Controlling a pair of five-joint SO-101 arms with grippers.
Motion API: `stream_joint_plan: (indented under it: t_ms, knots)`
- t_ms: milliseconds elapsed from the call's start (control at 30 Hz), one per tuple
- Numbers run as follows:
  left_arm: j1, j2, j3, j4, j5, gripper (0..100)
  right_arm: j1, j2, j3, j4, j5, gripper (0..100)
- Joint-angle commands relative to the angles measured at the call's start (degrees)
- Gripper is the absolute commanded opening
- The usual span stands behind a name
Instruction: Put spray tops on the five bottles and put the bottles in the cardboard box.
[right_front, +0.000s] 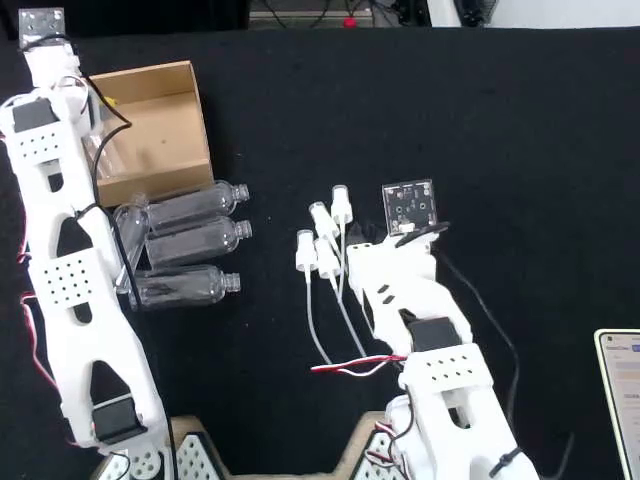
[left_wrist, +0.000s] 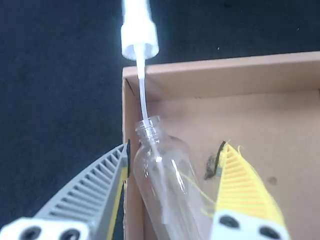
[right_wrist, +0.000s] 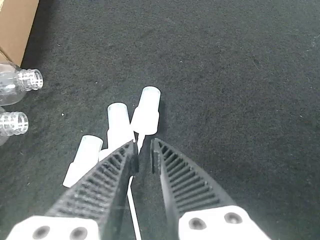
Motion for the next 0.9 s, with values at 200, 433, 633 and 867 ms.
stream_joint_plan:
  t_ms: [200, 433, 633, 867]
  knots:
    - [-0.84, -2.64, -7.6, 0.88, 4.22, 27, 0.79, -1.19, -0.66, -1.58, -0.26, 5.8]
    - [-6.64, -2.55, -22.37, 7.65, 7.65, 27, 0.79, -1.19, -0.57, -1.58, -0.26, 5.9]
    - [-14.73, -1.05, -20.79, -0.7, 13.71, 27, 0.79, -1.19, -0.48, -1.58, -0.26, 5.8]
    - [-18.59, 3.6, -16.92, -13.63, 26.02, 28, 0.79, -1.19, -0.48, -1.67, -0.26, 5.8]
